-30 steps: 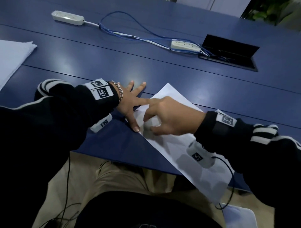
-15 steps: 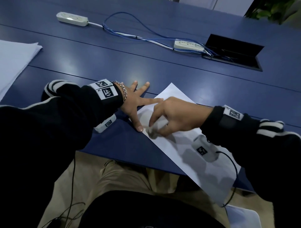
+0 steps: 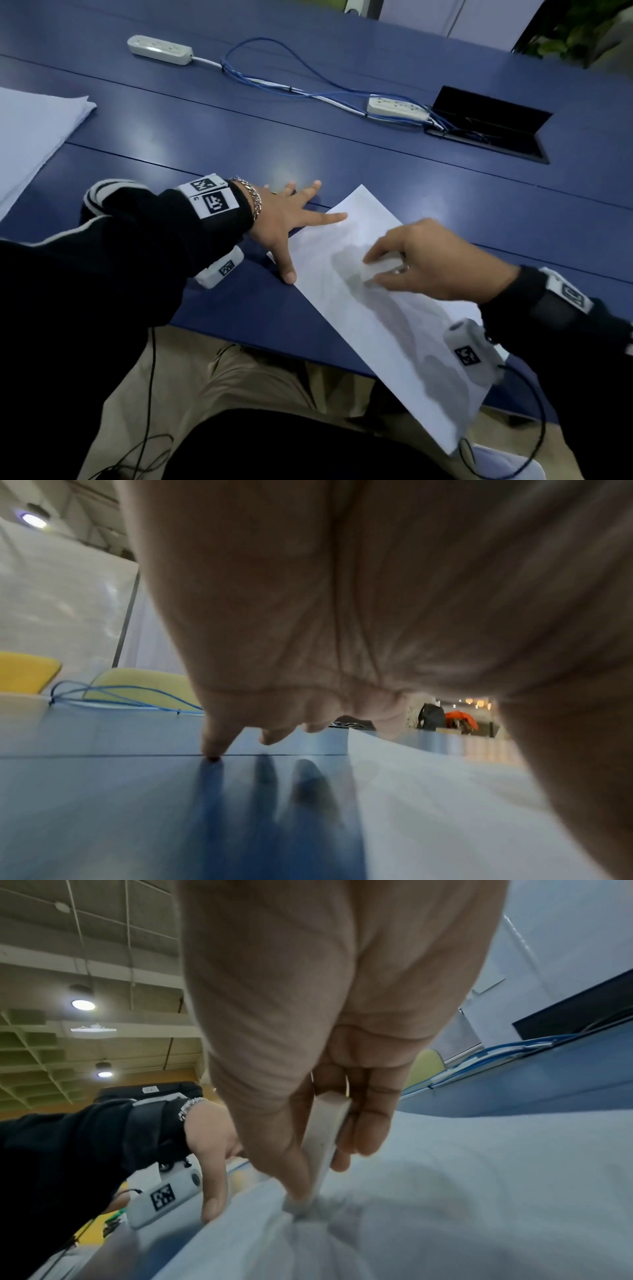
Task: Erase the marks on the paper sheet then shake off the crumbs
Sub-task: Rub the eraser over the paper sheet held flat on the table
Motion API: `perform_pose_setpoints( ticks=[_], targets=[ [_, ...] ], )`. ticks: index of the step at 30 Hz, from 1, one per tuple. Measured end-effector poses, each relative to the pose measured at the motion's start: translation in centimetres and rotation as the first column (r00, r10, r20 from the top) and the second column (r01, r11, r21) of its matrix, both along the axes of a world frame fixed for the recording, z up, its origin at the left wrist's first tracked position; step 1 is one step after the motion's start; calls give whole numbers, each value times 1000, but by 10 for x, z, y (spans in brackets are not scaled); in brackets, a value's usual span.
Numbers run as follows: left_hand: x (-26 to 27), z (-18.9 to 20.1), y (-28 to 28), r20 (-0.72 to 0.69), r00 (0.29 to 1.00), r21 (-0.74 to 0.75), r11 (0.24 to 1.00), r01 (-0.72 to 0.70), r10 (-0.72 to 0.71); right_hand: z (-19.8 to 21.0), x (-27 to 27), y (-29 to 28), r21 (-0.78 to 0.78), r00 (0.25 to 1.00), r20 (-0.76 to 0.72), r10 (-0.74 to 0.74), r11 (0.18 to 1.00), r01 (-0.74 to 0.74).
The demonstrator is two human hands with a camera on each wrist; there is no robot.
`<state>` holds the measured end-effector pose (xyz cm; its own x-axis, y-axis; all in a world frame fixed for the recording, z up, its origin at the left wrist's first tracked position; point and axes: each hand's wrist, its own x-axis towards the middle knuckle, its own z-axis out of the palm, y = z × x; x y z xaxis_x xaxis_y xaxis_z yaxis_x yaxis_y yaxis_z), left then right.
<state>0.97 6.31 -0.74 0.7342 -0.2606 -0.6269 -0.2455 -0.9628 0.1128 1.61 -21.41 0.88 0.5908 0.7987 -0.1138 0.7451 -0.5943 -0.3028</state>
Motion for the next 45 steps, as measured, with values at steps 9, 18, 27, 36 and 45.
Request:
perform_pose_setpoints(
  ticks=[9, 18, 27, 36, 45],
  targets=[
    [-35, -12, -23, 70, 997, -56, 998, 25, -21, -8, -13, -10, -93, 996, 10, -94, 991, 95],
    [-41, -22, -19, 72, 996, -118, 992, -42, 51, 2, -2, 37, 37, 998, 38, -49, 998, 48],
    [-45, -28, -20, 130, 960, -3, 969, -248, 246, -22, -4, 55, -2, 993, 101, -65, 998, 66],
    [-47, -19, -25, 70, 954, 10, 956, -292, 291, -14, 20, 55, 3, 993, 103, -56, 998, 56],
    [-45, -17, -26, 43, 961, 22, 961, -274, 273, -11, -2, 58, -88, 991, 7, 137, 987, -136]
  ],
)
